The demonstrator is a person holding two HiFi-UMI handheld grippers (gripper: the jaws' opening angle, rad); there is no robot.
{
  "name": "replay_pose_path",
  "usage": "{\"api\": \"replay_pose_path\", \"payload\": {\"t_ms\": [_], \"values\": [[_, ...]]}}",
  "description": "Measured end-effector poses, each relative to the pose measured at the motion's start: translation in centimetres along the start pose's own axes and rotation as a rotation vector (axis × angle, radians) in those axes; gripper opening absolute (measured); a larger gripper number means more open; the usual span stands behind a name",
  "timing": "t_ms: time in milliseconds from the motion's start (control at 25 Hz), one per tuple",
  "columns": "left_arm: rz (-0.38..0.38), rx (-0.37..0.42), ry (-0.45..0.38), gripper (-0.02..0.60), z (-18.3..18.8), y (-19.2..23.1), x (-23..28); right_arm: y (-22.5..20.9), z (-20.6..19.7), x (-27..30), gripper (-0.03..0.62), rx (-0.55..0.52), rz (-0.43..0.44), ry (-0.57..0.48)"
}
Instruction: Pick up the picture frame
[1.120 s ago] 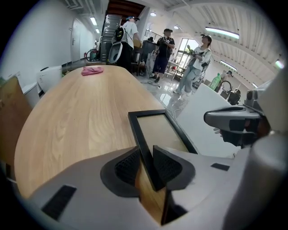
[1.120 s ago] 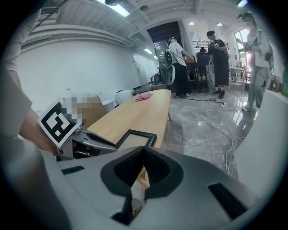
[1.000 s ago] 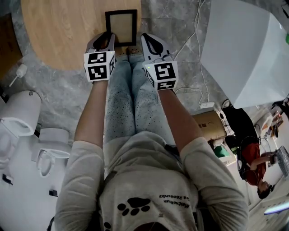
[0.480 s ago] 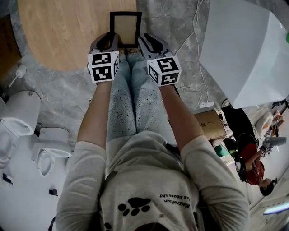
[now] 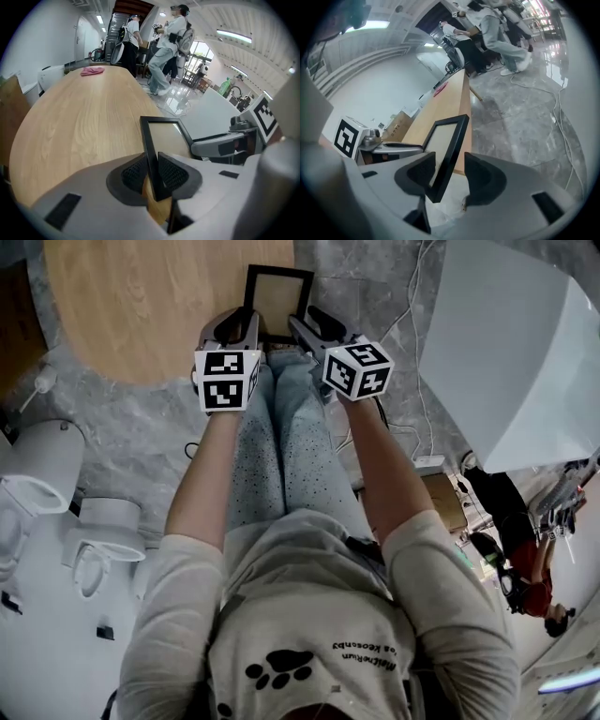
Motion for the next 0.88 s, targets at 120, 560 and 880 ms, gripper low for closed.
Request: {"api": "replay_pose_path", "payload": {"t_ms": [120, 560, 880], "values": [[-0.005, 0.000, 0.002, 0.080, 0.0, -0.1, 0.1, -0.3, 0.2, 0.5, 0.201, 0.040, 0.024, 0.006], [-0.061, 0.032, -0.017, 0.080, 0.1, -0.8, 0.1, 0.6, -1.2, 1.9, 0.195, 0.180, 0.160, 0.072], [-0.080, 0.012, -0.012, 0.079, 0.0, -0.6, 0.0, 2.2, -0.3, 0.8, 0.081, 0.315, 0.234, 0.047]]}}
Point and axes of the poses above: the fingertips, and each gripper's own axes: x forward along the fingers, y to its left, z out of its top, the point moved 1 cm from there along -x, backward along the fingers, and after that the axes turned 10 degrees about x, right-handed, at the moved point
